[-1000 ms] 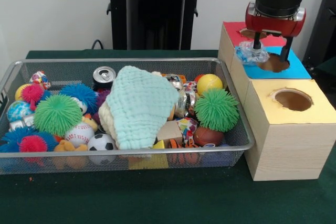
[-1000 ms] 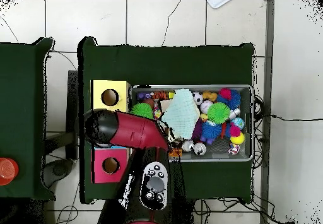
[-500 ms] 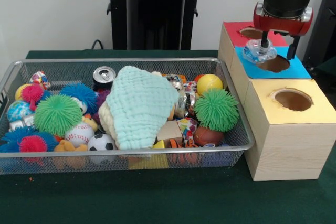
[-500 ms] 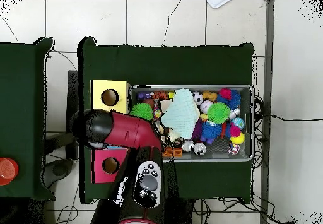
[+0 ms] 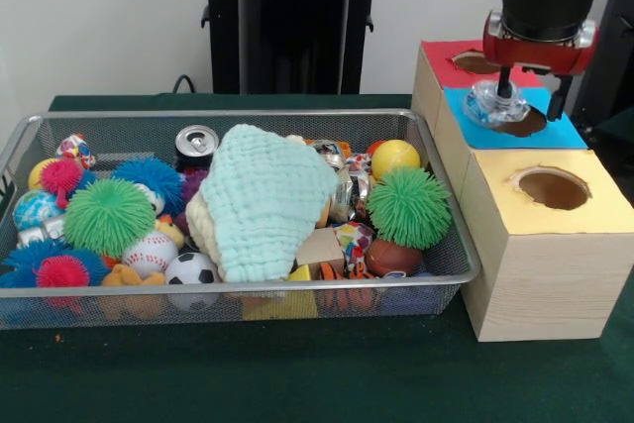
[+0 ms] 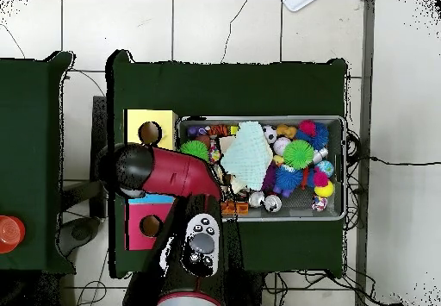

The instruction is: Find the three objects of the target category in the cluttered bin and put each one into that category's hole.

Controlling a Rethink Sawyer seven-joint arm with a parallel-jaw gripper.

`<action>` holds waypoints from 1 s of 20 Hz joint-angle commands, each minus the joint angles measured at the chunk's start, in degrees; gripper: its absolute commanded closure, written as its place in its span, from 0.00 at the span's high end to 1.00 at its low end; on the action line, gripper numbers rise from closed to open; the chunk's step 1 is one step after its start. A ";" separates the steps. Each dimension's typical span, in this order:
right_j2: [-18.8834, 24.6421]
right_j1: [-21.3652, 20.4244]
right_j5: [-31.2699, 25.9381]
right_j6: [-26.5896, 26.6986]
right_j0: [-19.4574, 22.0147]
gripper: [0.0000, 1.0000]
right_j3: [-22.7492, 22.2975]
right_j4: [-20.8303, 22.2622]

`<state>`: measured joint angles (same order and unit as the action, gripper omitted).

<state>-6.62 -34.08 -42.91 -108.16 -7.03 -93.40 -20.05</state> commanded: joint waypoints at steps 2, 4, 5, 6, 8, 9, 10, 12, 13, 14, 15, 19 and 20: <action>0.70 1.82 -8.23 -19.89 -1.57 1.00 4.53 -3.08; 0.53 1.21 -10.60 -21.37 -2.17 1.00 5.91 -3.36; 0.47 0.86 -11.64 -21.71 -2.29 1.00 6.39 -3.39; 0.41 0.49 -12.60 -22.00 -2.41 1.00 6.82 -3.37; 0.27 -0.56 -13.64 -22.05 -2.44 1.00 6.62 -3.32; 0.26 -0.97 -13.87 -21.99 -2.43 1.00 6.43 -3.33; 0.30 -1.10 -13.64 -21.65 -2.38 1.00 6.18 -3.28; 0.51 -1.13 -12.18 -20.47 -1.86 1.00 5.03 -3.21; 0.58 -1.66 -11.28 -19.86 -1.74 1.00 3.59 -3.21; 0.63 -1.79 -10.98 -19.53 -1.63 1.00 3.12 -3.04; 0.71 -1.69 -10.70 -19.05 -1.35 1.00 2.86 -2.80; 0.48 -2.69 -10.00 -15.81 -0.46 1.00 0.56 -0.80; 0.35 -2.86 -9.64 -14.39 0.06 1.00 -0.13 -0.03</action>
<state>-6.74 -36.55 -50.34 -113.62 -9.71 -89.44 -20.84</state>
